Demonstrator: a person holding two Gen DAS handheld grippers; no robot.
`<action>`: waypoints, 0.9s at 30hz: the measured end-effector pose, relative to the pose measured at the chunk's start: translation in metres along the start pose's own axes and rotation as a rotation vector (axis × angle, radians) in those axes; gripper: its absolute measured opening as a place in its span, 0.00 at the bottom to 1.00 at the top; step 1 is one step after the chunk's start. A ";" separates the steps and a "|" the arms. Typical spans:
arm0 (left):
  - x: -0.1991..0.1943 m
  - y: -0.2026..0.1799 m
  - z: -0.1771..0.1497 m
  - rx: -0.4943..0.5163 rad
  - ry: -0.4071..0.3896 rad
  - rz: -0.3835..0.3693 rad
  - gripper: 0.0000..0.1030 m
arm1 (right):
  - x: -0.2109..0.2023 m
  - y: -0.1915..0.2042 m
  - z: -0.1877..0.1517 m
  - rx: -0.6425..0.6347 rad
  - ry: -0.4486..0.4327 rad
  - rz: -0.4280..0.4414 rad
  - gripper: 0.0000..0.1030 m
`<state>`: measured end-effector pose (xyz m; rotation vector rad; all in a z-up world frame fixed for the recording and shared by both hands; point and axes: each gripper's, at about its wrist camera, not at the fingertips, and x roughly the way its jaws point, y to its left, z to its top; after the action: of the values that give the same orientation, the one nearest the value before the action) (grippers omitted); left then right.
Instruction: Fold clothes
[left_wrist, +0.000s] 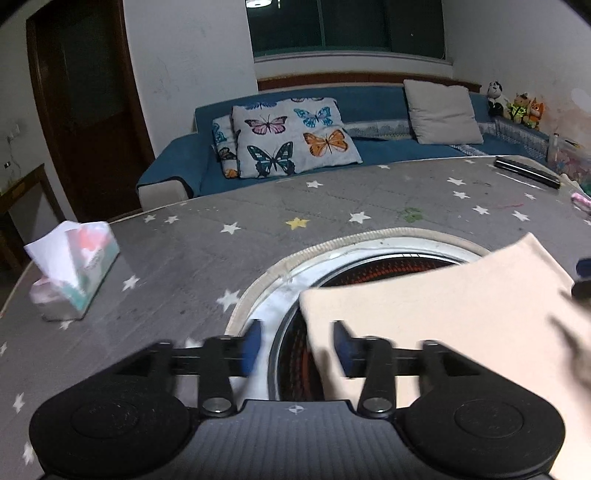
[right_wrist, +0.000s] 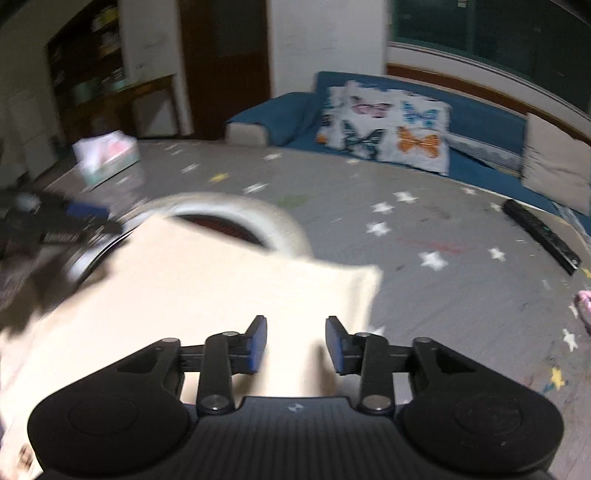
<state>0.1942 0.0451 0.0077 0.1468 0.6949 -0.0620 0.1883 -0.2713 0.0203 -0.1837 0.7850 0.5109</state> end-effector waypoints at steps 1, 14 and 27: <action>-0.008 0.002 -0.006 -0.004 0.000 0.001 0.49 | -0.004 0.009 -0.007 -0.013 0.009 0.017 0.36; -0.103 0.075 -0.095 -0.262 -0.015 0.223 0.79 | -0.031 0.108 -0.050 -0.177 0.025 0.122 0.53; -0.125 0.134 -0.152 -0.537 0.044 0.274 0.51 | -0.021 0.212 -0.066 -0.363 -0.006 0.231 0.56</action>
<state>0.0164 0.2020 -0.0118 -0.2731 0.7075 0.3898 0.0271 -0.1186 -0.0046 -0.4301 0.7057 0.8719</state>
